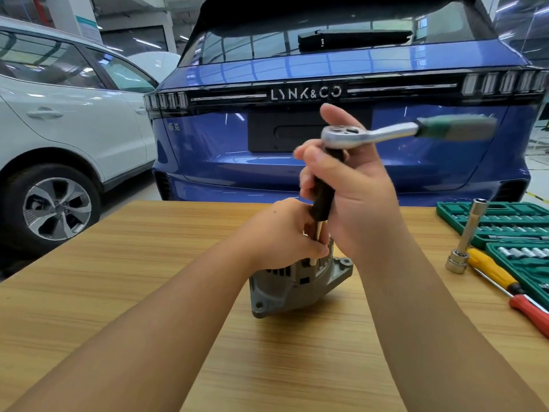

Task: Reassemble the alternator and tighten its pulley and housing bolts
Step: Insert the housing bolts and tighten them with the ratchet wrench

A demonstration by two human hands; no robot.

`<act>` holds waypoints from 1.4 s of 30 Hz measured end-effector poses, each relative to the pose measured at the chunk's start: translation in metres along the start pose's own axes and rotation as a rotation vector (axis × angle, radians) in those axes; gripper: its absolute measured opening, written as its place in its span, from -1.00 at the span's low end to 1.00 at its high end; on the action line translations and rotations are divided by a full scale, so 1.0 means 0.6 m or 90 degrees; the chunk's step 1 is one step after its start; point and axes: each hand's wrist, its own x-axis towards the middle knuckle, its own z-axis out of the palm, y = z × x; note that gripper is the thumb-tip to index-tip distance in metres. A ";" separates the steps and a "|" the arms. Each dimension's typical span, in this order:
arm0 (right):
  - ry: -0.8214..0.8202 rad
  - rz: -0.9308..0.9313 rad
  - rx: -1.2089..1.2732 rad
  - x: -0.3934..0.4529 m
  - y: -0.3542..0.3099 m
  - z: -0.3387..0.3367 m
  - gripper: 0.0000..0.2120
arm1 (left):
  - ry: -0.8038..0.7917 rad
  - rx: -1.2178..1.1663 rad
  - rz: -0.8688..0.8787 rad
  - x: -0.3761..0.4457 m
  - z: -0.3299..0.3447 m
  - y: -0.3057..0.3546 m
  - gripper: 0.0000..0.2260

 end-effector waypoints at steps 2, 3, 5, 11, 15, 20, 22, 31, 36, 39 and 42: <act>-0.029 -0.085 -0.076 -0.002 0.008 0.006 -0.61 | 0.002 -0.025 0.000 -0.002 -0.001 -0.002 -0.93; -0.028 -0.112 -0.090 -0.002 0.012 0.010 -0.59 | 0.008 -0.049 0.000 -0.003 -0.001 -0.004 -0.91; -0.020 -0.122 -0.068 -0.002 0.019 0.016 -0.55 | 0.032 -0.056 -0.002 -0.001 0.004 -0.009 -0.87; -0.069 -0.024 0.070 -0.002 0.013 0.000 -0.59 | 0.060 0.020 -0.011 0.009 0.010 -0.025 -0.81; -0.026 -0.015 0.012 -0.003 0.007 0.004 -0.61 | 0.042 -0.029 -0.030 0.006 0.008 -0.017 -0.79; 0.146 0.003 -0.039 -0.002 -0.003 0.012 -0.70 | -0.012 -0.013 0.012 -0.002 0.003 0.004 -0.93; 0.197 0.020 -0.042 0.005 -0.005 0.004 -0.86 | -0.018 0.000 0.008 -0.003 0.002 0.008 -0.92; 0.048 -0.106 -0.094 0.002 0.012 0.017 -0.62 | 0.012 -0.024 -0.019 -0.003 0.002 0.001 -0.89; -0.014 -0.009 0.065 -0.002 0.006 0.011 -0.57 | 0.027 -0.062 -0.033 -0.012 0.002 0.003 -0.84; -0.050 0.027 0.121 0.001 0.000 0.008 -0.65 | 0.054 -0.081 -0.037 -0.015 -0.002 0.002 -0.76; -0.019 0.046 0.078 0.000 -0.003 0.010 -0.60 | 0.043 -0.080 -0.035 -0.013 0.000 0.001 -0.82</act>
